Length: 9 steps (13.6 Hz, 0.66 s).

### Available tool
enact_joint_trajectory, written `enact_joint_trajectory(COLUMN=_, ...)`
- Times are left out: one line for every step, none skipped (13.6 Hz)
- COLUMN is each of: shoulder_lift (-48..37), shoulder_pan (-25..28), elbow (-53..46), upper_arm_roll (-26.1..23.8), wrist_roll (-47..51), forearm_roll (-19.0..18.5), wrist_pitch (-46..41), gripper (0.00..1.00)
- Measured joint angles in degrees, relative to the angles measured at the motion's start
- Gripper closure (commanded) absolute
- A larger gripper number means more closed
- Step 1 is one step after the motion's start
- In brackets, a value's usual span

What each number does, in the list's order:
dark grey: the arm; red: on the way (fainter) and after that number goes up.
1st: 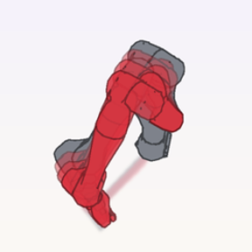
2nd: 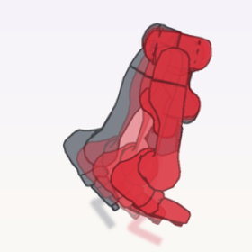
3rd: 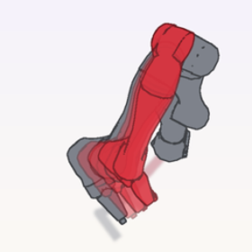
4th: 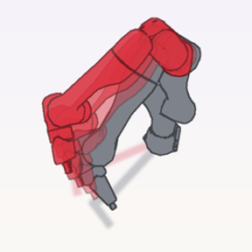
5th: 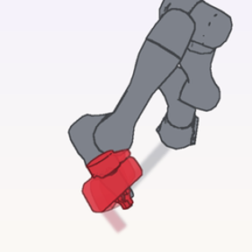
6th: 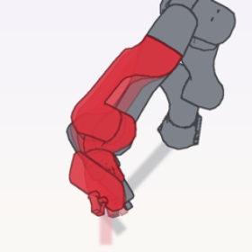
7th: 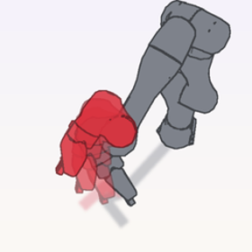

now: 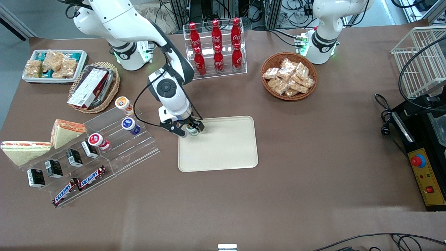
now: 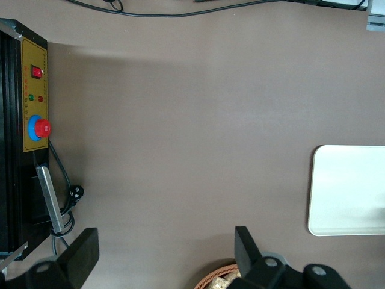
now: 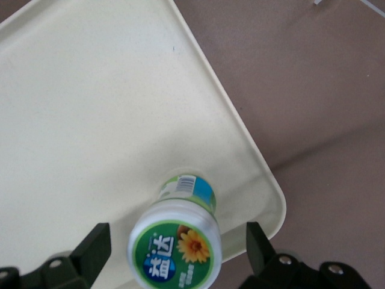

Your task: Place green gum on tray

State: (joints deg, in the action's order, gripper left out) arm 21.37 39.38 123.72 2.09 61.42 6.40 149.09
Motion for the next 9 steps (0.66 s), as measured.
enact_joint_trajectory(shoulder_lift=-0.03, shoulder_pan=-0.04, elbow=0.0, upper_arm_roll=0.08, wrist_roll=-0.02, forearm_roll=0.0, wrist_pitch=0.0, gripper=0.0)
enact_joint_trajectory(shoulder_lift=-0.09, shoulder_pan=-0.11, elbow=-0.01, upper_arm_roll=0.19, wrist_roll=-0.1, forearm_roll=0.0, wrist_pitch=0.0, gripper=0.0)
enact_joint_trajectory(shoulder_lift=-0.28, shoulder_pan=-0.17, elbow=-0.09, upper_arm_roll=0.34, wrist_roll=-0.41, forearm_roll=0.0, wrist_pitch=-0.09, gripper=0.0)
enact_joint_trajectory(shoulder_lift=-0.71, shoulder_pan=-0.27, elbow=-0.41, upper_arm_roll=0.56, wrist_roll=-1.23, forearm_roll=0.0, wrist_pitch=-0.83, gripper=0.0)
enact_joint_trajectory(shoulder_lift=-1.59, shoulder_pan=-0.69, elbow=-1.22, upper_arm_roll=0.7, wrist_roll=-2.54, forearm_roll=0.0, wrist_pitch=-3.39, gripper=0.0)
enact_joint_trajectory(shoulder_lift=-3.08, shoulder_pan=-1.48, elbow=-2.62, upper_arm_roll=0.75, wrist_roll=-4.08, forearm_roll=0.0, wrist_pitch=-7.65, gripper=0.0)
enact_joint_trajectory(shoulder_lift=-5.6, shoulder_pan=-2.86, elbow=-5.25, upper_arm_roll=0.74, wrist_roll=-6.25, forearm_roll=0.0, wrist_pitch=-14.51, gripper=0.0)
enact_joint_trajectory(shoulder_lift=-8.03, shoulder_pan=-4.1, elbow=-7.99, upper_arm_roll=0.71, wrist_roll=-8.1, forearm_roll=0.0, wrist_pitch=-20.79, gripper=0.0)
enact_joint_trajectory(shoulder_lift=-10.24, shoulder_pan=-5.32, elbow=-11.33, upper_arm_roll=0.7, wrist_roll=-10.14, forearm_roll=0.0, wrist_pitch=-27.61, gripper=0.0)
